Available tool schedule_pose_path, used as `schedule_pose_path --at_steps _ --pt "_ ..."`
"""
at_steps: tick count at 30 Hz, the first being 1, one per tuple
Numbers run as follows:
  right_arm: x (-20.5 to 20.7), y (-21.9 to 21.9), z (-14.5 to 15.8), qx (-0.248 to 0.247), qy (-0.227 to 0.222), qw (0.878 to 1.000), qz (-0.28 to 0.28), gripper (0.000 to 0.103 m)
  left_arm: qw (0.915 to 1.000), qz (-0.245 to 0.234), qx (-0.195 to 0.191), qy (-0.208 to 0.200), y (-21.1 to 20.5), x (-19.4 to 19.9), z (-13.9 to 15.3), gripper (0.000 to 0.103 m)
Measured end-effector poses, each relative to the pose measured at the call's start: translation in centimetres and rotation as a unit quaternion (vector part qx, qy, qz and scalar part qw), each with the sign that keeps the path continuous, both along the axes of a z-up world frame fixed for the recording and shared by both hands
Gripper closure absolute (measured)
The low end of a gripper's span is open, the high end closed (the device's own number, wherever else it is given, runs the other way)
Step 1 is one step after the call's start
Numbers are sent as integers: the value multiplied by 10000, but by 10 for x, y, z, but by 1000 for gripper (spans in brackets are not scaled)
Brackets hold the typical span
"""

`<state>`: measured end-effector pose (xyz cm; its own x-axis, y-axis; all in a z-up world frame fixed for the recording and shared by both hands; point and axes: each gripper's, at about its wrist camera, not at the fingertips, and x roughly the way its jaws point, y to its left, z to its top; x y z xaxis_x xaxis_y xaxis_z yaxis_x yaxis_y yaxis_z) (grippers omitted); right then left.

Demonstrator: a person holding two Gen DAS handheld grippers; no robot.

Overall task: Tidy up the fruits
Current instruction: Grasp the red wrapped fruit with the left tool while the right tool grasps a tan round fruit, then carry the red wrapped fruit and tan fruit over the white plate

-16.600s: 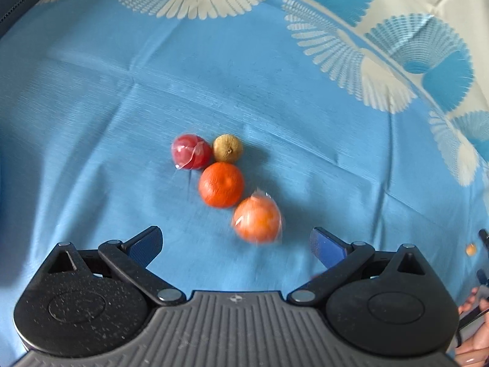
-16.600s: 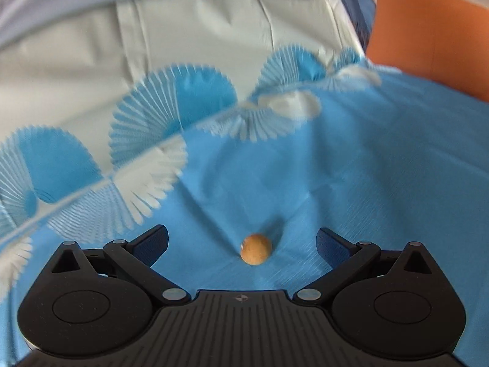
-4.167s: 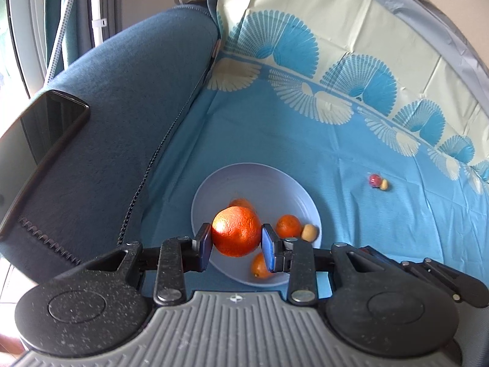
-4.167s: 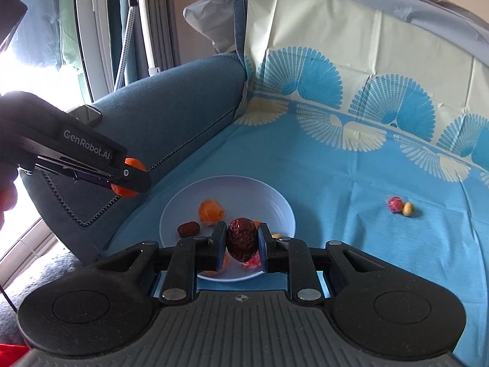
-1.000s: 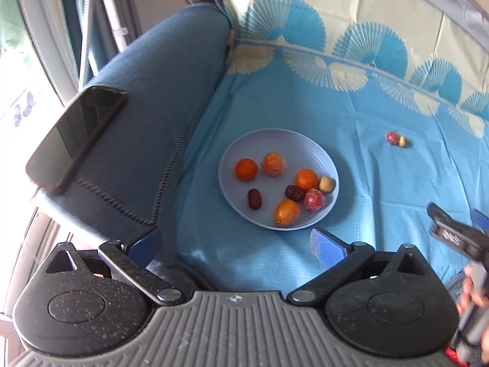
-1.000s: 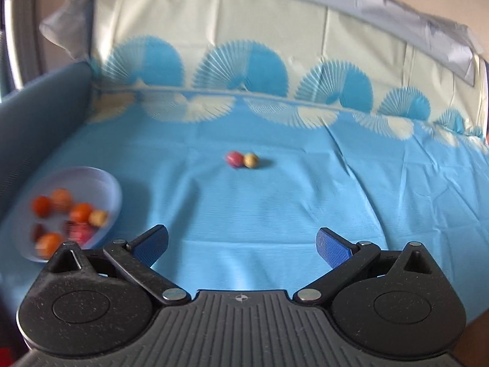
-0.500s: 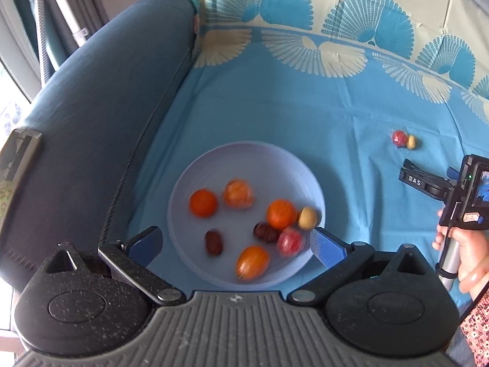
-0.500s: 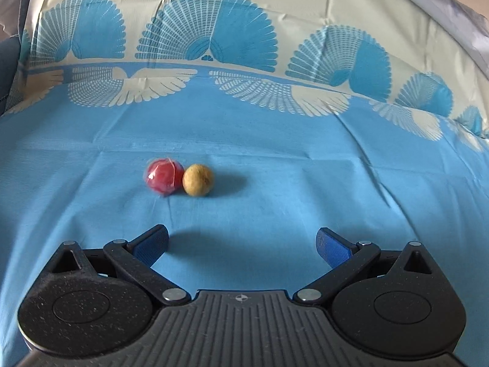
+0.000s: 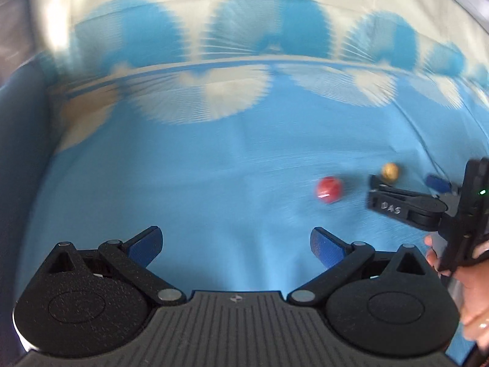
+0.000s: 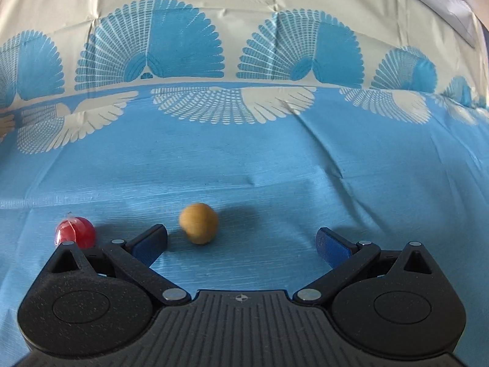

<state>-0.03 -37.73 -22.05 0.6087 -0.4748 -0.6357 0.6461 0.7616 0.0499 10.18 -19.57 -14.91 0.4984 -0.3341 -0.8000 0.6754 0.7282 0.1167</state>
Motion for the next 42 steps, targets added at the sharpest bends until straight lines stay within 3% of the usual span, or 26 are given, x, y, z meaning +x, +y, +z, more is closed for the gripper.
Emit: schedule_pose_path --at_steps 6,10,13,14,15,16,17,19,22,23,24,26,29,31,32,33,37,42 --pt "0 -5 3 -163 109 9994 296 1 9968 -778 21 160 -64 17 -49 0" --pt "-3 -15 3 81 5 9996 256 7 9945 -996 -25 330 -83 25 -66 2" --pt "-7 -16 8 120 -71 9997 193 33 9930 -1100 -201 388 -86 24 -65 32" --pt "-8 -16 9 140 -93 9998 135 51 9925 -1146 -261 351 -85 23 -62 52" --pt "-11 -16 12 168 -137 9997 63 70 9916 -1216 -279 351 -86 23 -61 59" --pt "-14 -17 14 176 -164 9997 -16 77 9910 -1238 -311 399 -86 23 -60 72" --pt "-17 -18 16 214 -203 9995 -91 85 9912 -1203 -322 459 -85 23 -59 72" --pt "-23 -20 17 372 -341 9983 -275 86 9913 -1129 -378 565 -80 21 -54 72" --pt "-25 -14 16 90 -288 9990 -320 86 9919 -1086 -426 500 -69 14 -44 72" --pt "-26 -11 15 0 -257 9992 -303 79 9923 -1066 -431 461 -66 12 -41 72" --pt "-28 -9 14 -24 -223 9993 -308 58 9926 -1047 -431 435 -63 10 -39 72" --pt "-31 -8 9 76 -34 9990 -440 44 9930 -997 -417 476 -59 8 -38 72" --pt "-41 -5 8 81 -24 9986 -518 44 9932 -949 -409 534 -52 6 -39 72" --pt "-43 0 8 2 30 9988 -498 52 9935 -924 -398 529 -49 4 -38 72" --pt "-44 1 10 17 60 9988 -494 69 9937 -896 -409 544 -46 3 -37 72" --pt "-44 4 12 38 88 9987 -493 78 9936 -871 -434 571 -44 3 -34 72" --pt "-56 14 28 -64 79 9985 -532 78 9939 -724 -652 508 -27 -5 -6 72" --pt "-105 47 95 -397 -385 9981 -270 78 9939 -554 -913 282 23 -37 58 72"
